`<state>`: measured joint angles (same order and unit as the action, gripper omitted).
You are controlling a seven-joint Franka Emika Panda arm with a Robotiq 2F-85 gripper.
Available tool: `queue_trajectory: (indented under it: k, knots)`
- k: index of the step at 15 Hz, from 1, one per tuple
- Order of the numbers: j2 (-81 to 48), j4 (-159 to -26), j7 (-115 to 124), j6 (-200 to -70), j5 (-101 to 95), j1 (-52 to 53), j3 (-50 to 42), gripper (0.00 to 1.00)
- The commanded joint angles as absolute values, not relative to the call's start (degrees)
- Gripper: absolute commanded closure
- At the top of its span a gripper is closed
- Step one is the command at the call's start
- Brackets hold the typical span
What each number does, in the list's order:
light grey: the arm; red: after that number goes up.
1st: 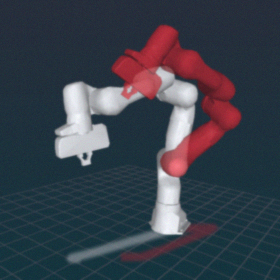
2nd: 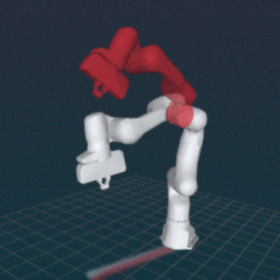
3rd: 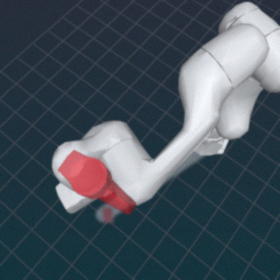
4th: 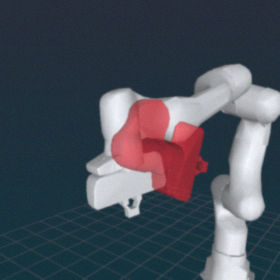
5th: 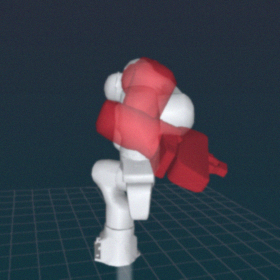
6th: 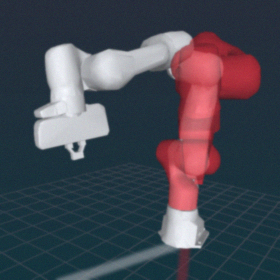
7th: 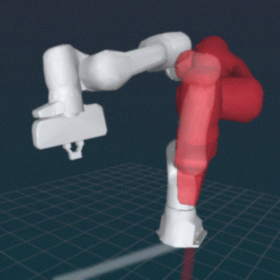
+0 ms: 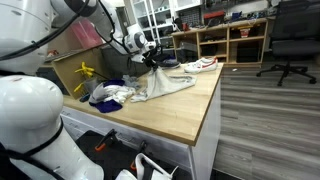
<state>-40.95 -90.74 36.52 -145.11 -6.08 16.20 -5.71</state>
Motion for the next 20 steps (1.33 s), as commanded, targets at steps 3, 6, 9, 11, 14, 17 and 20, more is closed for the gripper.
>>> queue_trajectory:
  k: [3,6,9,11,14,17,20]
  knots:
    - [-41.27,-89.99,36.99,-149.16,-6.69,17.31,-7.67,0.56]
    - [-38.03,-92.81,35.44,-153.41,-5.61,16.52,-7.25,0.32]
    - [-32.96,-96.79,34.33,-155.07,-5.11,15.66,-7.31,0.11]
    - [-29.41,-99.57,33.96,-153.64,-5.04,14.67,-7.58,0.0]
    - [-24.3,-103.96,34.55,-148.99,-4.58,12.43,-8.43,0.0]
    - [-20.31,-107.45,35.56,-141.72,-5.16,9.94,-9.4,0.0]
    - [-18.48,-108.88,36.19,-137.84,-4.87,6.71,-9.51,0.0]
